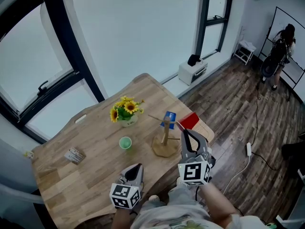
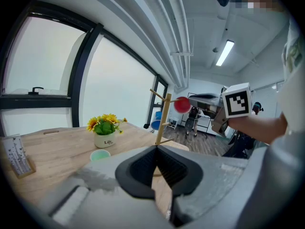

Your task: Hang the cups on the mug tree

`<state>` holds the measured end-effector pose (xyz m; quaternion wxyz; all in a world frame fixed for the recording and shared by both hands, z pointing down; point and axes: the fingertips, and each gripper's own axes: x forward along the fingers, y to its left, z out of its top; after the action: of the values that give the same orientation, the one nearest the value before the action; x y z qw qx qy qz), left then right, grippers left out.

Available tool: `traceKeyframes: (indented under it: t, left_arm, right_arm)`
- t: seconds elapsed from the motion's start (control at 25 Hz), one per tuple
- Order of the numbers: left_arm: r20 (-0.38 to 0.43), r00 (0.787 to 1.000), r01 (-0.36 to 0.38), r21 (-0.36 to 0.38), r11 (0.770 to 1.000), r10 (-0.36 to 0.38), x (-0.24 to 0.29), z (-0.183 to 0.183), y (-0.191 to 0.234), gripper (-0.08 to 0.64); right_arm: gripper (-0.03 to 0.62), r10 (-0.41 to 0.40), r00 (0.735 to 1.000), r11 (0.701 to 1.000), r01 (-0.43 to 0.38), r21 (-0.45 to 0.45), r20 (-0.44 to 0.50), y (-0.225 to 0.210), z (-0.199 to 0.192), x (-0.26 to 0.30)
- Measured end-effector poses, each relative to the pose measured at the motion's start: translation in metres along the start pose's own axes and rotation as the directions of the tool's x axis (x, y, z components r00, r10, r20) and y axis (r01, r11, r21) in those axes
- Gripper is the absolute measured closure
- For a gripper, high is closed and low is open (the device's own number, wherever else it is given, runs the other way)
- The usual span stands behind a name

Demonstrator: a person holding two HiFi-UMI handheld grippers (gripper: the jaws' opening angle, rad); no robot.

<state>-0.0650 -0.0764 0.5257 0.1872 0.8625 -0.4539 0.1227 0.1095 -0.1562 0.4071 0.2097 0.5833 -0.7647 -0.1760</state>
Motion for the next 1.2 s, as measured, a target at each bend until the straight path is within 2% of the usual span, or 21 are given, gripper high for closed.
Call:
traceKeyframes:
  t: [0.68,1.2]
  left_arm:
    - [0.007,1.0,-0.007,-0.012,1.0,0.007,-0.002,-0.002,0.009,0.558]
    - [0.002,1.0,-0.019,-0.023,1.0,0.019,-0.001,-0.006,0.015,0.558]
  right_arm:
    - [0.566,0.049,0.999,0.999,-0.049,-0.018,-0.014,0.027,-0.001,0.007]
    - [0.568,0.102,0.993,0.995,-0.102,-0.01,-0.053,0.044,-0.016,0.013]
